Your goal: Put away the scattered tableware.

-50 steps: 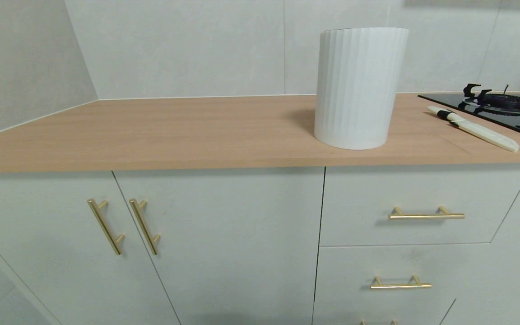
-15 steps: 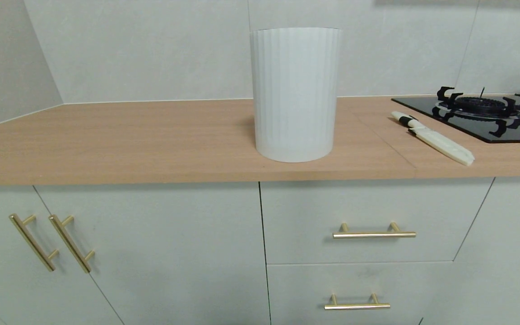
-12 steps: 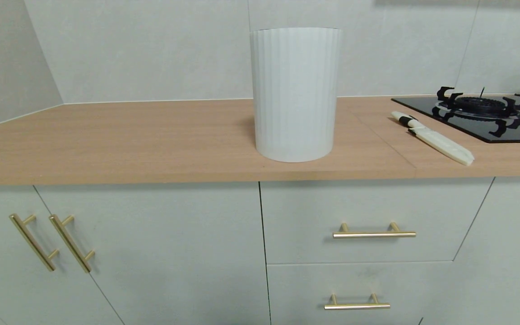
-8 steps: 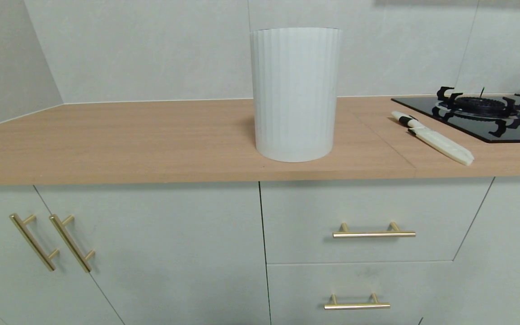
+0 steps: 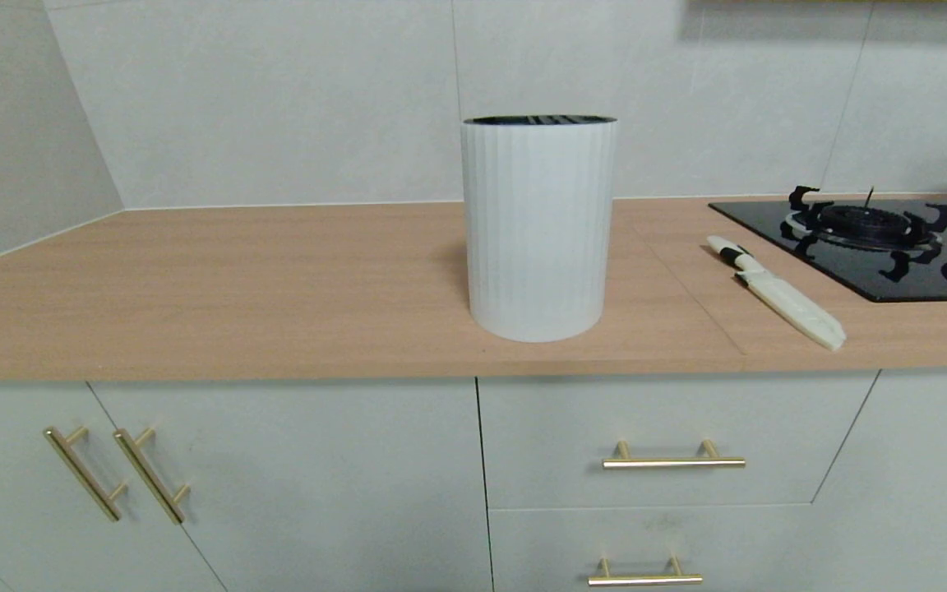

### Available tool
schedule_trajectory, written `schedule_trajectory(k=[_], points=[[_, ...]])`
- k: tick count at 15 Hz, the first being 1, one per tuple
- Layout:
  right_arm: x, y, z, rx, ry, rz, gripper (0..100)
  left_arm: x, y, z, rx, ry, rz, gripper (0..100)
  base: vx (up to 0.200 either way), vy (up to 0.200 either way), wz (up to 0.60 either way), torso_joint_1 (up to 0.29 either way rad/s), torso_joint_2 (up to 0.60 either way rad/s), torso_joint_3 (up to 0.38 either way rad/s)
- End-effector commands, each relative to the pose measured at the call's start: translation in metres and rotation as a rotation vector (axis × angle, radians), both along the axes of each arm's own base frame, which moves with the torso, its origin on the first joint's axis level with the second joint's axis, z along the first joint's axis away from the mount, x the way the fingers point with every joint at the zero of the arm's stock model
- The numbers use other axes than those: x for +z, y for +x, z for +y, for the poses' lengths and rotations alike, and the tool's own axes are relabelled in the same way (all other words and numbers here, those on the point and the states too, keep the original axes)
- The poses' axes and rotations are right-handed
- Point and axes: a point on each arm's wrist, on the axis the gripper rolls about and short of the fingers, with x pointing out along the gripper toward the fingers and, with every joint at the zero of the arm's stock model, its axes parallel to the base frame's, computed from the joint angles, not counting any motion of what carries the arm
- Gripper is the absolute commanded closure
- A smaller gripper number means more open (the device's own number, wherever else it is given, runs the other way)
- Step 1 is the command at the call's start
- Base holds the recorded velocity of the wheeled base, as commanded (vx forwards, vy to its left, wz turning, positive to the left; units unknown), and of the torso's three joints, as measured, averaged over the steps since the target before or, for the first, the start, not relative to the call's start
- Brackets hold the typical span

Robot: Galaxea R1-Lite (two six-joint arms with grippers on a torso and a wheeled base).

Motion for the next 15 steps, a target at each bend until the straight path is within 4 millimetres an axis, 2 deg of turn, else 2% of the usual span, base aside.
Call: schedule_trajectory(k=[1, 15], points=[[0.0001, 0.0001, 0.0000, 0.001, 0.000, 0.001, 0, 0.0000, 0.0000, 0.0000, 0.001, 0.000, 0.001, 0, 0.000, 0.000, 0.00, 0.129, -0.50, -0.281], [0.0001, 0.0001, 0.0000, 0.001, 0.000, 0.001, 0, 0.0000, 0.0000, 0.0000, 0.001, 0.000, 0.001, 0, 0.000, 0.000, 0.00, 0.192, -0.48, -0.292]])
